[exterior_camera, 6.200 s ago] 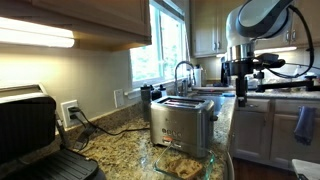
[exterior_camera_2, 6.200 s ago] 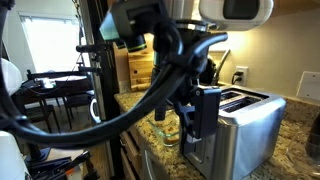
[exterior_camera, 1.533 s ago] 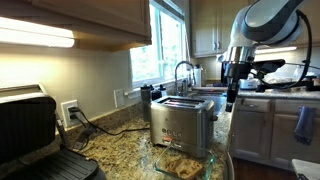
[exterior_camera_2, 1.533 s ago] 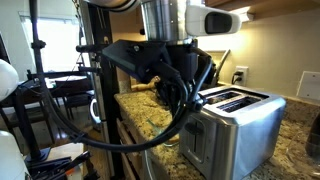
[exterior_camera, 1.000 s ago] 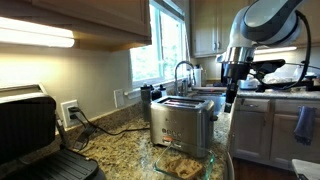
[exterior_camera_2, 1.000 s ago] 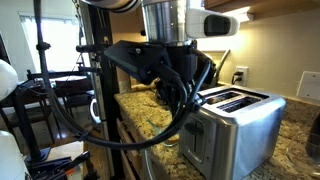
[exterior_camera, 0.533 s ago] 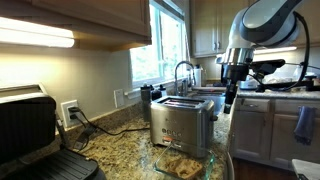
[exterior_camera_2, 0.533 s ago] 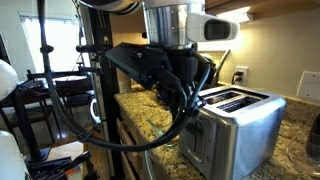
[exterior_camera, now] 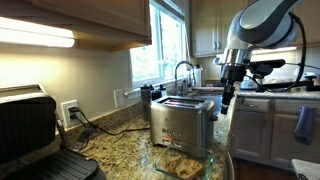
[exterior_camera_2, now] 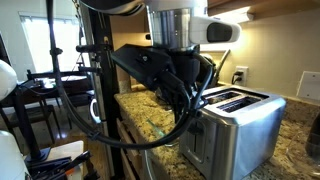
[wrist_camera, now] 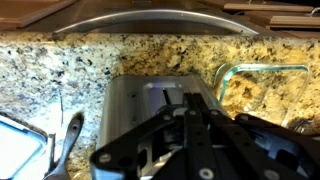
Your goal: Put a slice of bread in the toaster and push the toaster lever down
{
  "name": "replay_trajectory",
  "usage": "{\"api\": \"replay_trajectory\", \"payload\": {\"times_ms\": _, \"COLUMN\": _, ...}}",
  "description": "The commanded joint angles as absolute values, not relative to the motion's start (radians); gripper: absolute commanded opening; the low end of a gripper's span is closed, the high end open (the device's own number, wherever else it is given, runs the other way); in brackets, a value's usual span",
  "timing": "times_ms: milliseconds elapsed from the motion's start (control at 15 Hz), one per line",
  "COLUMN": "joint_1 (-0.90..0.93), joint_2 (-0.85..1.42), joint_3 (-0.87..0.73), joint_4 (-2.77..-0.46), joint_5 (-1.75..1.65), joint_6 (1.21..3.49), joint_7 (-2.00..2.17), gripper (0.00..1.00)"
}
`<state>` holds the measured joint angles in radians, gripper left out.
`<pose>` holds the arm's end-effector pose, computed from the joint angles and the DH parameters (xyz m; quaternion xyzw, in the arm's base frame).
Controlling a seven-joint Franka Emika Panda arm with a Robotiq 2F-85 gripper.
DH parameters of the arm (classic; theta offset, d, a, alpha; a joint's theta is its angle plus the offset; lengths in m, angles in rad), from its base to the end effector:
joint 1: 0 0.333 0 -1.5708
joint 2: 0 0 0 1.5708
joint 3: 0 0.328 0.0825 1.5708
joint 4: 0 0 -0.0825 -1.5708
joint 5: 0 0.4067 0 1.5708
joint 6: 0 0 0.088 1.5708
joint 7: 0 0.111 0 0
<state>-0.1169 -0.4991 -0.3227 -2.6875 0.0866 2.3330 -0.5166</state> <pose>0.3648 -0.1623 0.3860 -0.9920 -0.0241 -0.1011 0.0715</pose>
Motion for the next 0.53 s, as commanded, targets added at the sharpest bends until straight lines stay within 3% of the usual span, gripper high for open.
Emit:
{"api": "replay_trajectory", "payload": {"times_ms": 0, "joint_1": -0.087, "joint_2": -0.479, "joint_3": -0.336, "joint_4": -2.674, "joint_5": 0.12, "joint_6": 2.361, "joint_7": -0.536, "gripper": 0.03}}
{"api": "replay_trajectory", "payload": {"times_ms": 467, "joint_1": -0.075, "joint_2": -0.437, "joint_3": -0.334, "joint_4": -2.65, "joint_5": 0.139, "joint_6": 2.379, "joint_7": -0.532, "gripper": 0.03}}
